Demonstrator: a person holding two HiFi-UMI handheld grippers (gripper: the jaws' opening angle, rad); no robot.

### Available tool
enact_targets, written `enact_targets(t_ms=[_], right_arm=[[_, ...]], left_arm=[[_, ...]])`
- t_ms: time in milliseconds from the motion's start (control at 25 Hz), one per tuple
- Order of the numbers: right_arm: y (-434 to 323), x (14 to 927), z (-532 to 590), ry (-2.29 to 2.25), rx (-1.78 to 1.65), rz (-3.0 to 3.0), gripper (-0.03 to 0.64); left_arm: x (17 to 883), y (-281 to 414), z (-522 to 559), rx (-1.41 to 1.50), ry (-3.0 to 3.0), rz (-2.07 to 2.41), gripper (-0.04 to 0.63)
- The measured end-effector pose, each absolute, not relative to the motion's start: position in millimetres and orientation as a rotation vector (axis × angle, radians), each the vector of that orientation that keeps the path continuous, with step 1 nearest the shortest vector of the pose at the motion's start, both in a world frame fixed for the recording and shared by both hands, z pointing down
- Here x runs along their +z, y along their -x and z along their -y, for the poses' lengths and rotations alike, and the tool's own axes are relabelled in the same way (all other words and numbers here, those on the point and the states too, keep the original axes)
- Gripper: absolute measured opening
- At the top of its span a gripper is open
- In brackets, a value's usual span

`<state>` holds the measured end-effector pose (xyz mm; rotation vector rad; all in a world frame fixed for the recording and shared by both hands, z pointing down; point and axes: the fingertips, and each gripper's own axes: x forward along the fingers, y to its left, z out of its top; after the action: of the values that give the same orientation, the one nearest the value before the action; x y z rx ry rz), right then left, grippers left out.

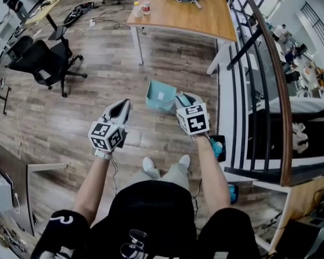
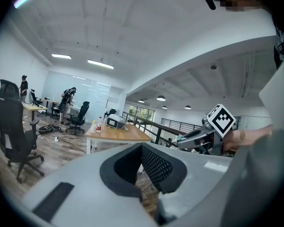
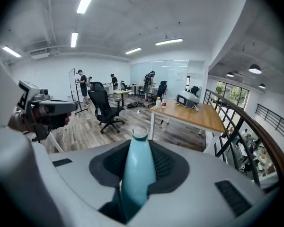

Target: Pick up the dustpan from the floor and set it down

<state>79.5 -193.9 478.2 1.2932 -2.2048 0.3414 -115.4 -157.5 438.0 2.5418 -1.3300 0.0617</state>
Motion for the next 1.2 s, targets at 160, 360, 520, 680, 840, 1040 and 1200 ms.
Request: enact_targets(t_ms=[160, 360, 520, 680, 840, 1040, 1200], right_arm=[[-81.1, 445.8, 191.5, -1.336, 0.316, 2.241, 0.091], [-81.8, 416.7, 189.3, -1.370, 0.278, 2.259, 0.091], [-83.0, 405.0, 191.2, -1.395, 0.249, 2.269, 0.091], [-84.7, 400.6, 191.4, -1.407, 0.240, 2.267, 0.091], [-88.4, 402.5, 190.8, -1.415, 0.240, 2.263, 0.091], [-89.1, 407.9, 192.1, -1.421, 0.246, 2.258, 0.091], [-90.3, 413.7, 193.1, -1.418, 0.261, 2.248, 0.091]], left_arm=[[420.6, 124.2, 154.8, 0.027, -2.554, 1.356, -0.003], [402.4, 133.4, 155.0, -0.008, -2.563, 1.384, -0.003], [393.4, 136.6, 157.9, -0.031, -2.571, 1.391, -0.003], [388.9, 136.4, 159.6, -0.044, -2.577, 1.388, -0.003], [388.8, 134.3, 159.8, -0.045, -2.581, 1.384, -0.003], [391.1, 135.6, 161.5, -0.046, -2.581, 1.379, -0.003], [395.2, 135.9, 164.5, -0.040, -2.574, 1.373, -0.003]])
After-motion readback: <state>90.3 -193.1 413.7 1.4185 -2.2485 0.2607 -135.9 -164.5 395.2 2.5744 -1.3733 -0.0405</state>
